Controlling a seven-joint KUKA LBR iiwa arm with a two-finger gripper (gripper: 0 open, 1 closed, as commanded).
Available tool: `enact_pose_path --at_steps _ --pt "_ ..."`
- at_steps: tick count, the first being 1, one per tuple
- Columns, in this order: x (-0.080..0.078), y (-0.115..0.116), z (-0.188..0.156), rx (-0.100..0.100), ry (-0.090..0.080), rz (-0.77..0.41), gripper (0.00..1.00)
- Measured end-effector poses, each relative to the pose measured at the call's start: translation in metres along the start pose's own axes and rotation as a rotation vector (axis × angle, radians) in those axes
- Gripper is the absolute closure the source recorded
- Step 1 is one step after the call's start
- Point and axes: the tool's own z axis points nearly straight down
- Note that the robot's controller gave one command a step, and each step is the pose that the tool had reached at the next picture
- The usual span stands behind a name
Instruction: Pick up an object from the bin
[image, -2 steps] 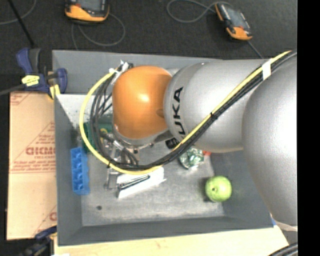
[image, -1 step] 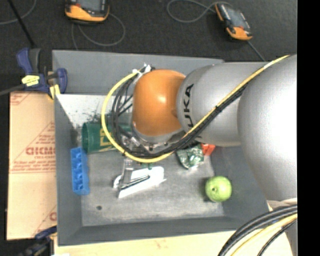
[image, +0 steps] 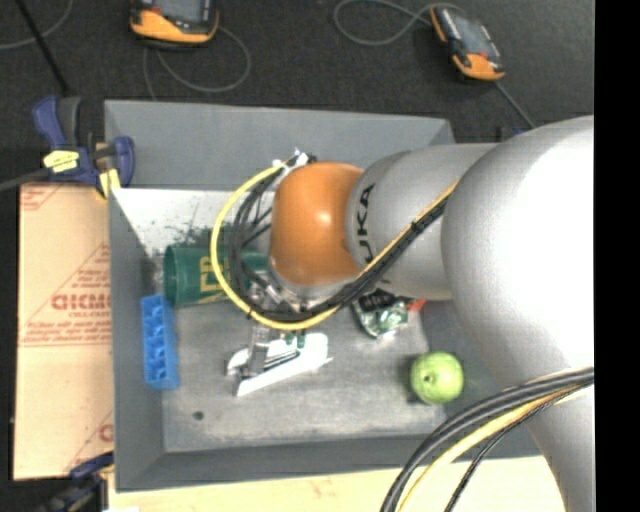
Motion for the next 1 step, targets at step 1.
enact_pose_path --at_steps 1 --pt "0.0312 -0.0277 0.0219 -0.005 0.002 -0.019 0.00"
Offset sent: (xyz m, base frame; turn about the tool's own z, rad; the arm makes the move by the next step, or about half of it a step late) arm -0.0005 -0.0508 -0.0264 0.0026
